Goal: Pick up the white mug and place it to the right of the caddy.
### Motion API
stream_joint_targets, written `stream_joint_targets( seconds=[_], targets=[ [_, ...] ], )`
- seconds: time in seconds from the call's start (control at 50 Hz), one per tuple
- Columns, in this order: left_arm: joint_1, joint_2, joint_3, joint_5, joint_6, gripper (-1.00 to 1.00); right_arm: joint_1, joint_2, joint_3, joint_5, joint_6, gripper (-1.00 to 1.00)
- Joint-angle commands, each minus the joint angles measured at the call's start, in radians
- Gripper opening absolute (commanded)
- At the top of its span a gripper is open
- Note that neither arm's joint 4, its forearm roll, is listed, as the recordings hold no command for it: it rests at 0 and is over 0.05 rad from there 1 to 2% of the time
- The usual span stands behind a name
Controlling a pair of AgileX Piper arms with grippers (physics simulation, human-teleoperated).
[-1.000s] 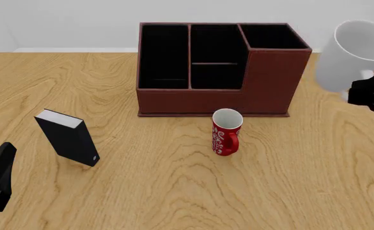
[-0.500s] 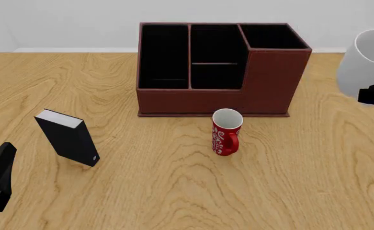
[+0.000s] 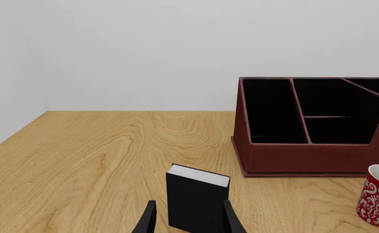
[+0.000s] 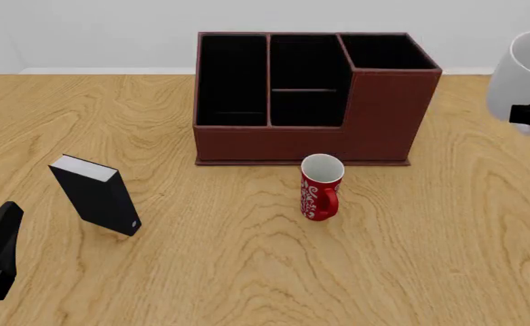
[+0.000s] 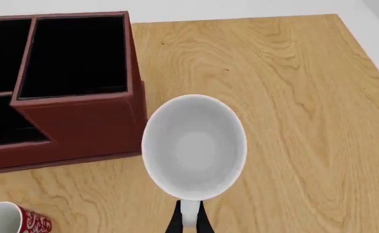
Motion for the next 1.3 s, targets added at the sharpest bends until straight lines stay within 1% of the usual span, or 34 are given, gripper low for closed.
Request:
stream_joint_targets(
  seconds=[0.02,0.14,0.38,0.58,0.62,0.7,0.82,0.88,0.92,1.02,1.3],
  targets=[
    [0.0,0.0,0.0,0.0,0.0,1.0,-0.023,0.083,-0.081,-0.004,0.003,-1.0],
    [0.0,0.0,0.0,0.0,0.0,1.0,-0.037,0.119,-0.127,0.006,0.0,-1.0],
    [0.0,0.0,0.0,0.0,0.0,1.0,-0.037,0.189,-0.203,0.032,-0.014,-1.0],
    [0.0,0.0,0.0,0.0,0.0,1.0,-0.019,0.26,-0.301,0.082,-0.02,-1.0],
    [0.0,0.0,0.0,0.0,0.0,1.0,-0.008,0.276,-0.32,0.092,-0.013,-1.0],
    [0.0,0.0,0.0,0.0,0.0,1.0,-0.013,0.31,-0.351,0.103,-0.021,-1.0],
    [0.0,0.0,0.0,0.0,0.0,1.0,-0.016,0.362,-0.387,0.113,-0.036,-1.0],
    [0.0,0.0,0.0,0.0,0.0,1.0,-0.012,0.382,-0.409,0.121,-0.03,-1.0],
    [0.0,0.0,0.0,0.0,0.0,1.0,-0.025,0.389,-0.415,0.122,-0.043,-1.0],
    [0.0,0.0,0.0,0.0,0.0,1.0,-0.024,0.403,-0.436,0.133,-0.038,-1.0],
    [0.0,0.0,0.0,0.0,0.0,1.0,-0.031,0.487,-0.531,0.18,-0.06,-1.0]
  ],
)
